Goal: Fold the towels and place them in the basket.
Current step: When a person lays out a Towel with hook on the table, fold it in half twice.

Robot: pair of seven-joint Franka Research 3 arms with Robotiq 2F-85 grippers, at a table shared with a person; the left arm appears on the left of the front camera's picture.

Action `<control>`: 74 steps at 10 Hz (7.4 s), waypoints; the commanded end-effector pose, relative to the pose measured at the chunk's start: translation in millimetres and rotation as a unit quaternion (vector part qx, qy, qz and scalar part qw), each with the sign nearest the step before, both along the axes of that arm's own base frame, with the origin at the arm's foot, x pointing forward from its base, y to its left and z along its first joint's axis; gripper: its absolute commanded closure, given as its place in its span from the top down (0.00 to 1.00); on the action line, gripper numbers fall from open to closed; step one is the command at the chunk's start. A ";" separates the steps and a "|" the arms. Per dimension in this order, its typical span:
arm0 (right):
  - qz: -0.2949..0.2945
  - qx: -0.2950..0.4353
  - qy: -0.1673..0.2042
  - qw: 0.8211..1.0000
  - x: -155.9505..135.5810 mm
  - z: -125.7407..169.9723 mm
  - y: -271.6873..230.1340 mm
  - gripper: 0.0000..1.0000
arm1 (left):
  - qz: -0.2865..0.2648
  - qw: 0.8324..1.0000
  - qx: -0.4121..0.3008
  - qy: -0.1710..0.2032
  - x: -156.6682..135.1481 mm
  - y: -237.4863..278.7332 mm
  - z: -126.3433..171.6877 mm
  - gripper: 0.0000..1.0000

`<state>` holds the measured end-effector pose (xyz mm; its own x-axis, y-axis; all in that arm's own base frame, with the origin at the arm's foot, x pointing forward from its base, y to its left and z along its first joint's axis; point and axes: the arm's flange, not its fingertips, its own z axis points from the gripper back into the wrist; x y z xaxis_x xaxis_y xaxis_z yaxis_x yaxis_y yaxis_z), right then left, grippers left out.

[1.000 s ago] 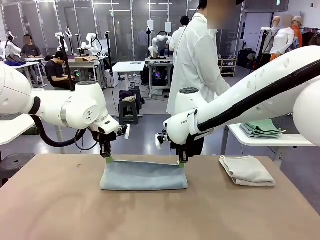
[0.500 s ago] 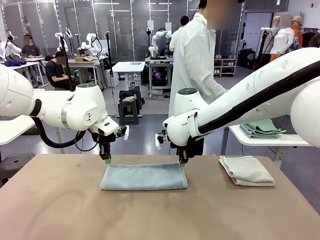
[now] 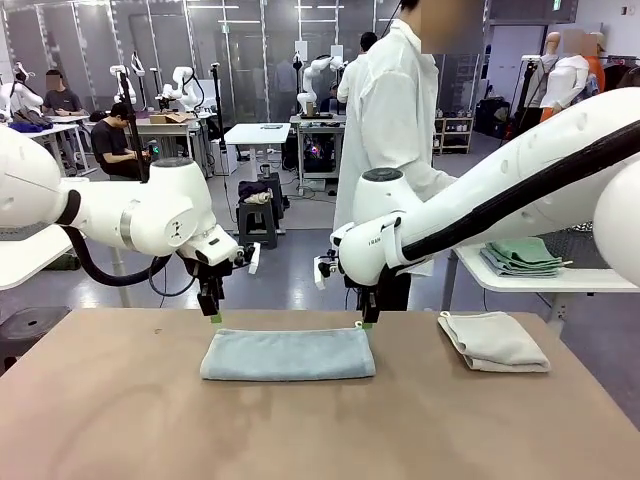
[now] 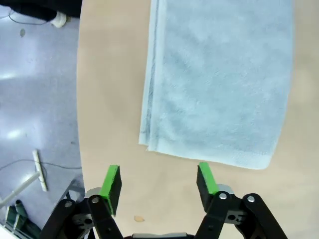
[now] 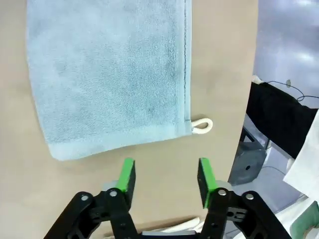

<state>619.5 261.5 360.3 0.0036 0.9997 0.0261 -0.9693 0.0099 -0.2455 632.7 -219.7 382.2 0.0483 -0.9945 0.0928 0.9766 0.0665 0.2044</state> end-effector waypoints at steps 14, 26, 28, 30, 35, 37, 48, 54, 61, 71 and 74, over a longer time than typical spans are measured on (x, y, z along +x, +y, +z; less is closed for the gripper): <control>-0.307 0.168 0.139 0.926 -173.3 141.2 -43.9 0.88 | -0.050 0.932 -0.359 0.007 -175.0 200.6 119.2 0.86; -0.630 0.221 0.117 0.735 -143.3 56.1 5.5 1.00 | -0.018 0.915 -0.401 0.042 -162.2 227.3 93.5 0.86; -0.602 0.251 0.137 0.746 -149.5 63.1 -4.0 1.00 | -0.026 0.919 -0.390 0.049 -164.3 226.1 95.9 0.86; -0.602 0.251 0.137 0.746 -149.5 63.1 -4.0 1.00 | -0.010 0.920 -0.389 0.040 -167.9 225.7 89.7 0.86; -0.645 0.210 0.104 0.727 -93.4 19.1 8.5 1.00 | -0.010 0.920 -0.389 0.040 -167.9 225.7 89.7 0.86; -0.659 0.203 0.086 0.719 -65.4 0.7 5.9 1.00 | -0.010 0.920 -0.389 0.040 -167.9 225.7 89.7 0.86; -0.704 0.174 0.096 0.681 -15.2 -55.3 1.6 1.00 | -0.010 0.920 -0.389 0.040 -167.9 225.7 89.7 0.86; -0.714 0.154 0.086 0.677 -10.9 -62.7 1.7 0.81 | -0.010 0.920 -0.389 0.040 -167.9 225.7 89.7 0.86; -0.717 0.142 0.085 0.677 -5.9 -62.9 4.3 0.52 | -0.010 0.920 -0.389 0.040 -167.9 225.7 89.7 0.86; -0.715 0.127 0.073 0.684 -8.6 -69.5 2.3 0.00 | -0.010 0.920 -0.389 0.040 -167.9 225.7 89.7 0.86; -0.713 0.124 0.069 0.687 -10.5 -64.1 0.0 0.00 | -0.010 0.920 -0.389 0.040 -167.9 225.7 89.7 0.86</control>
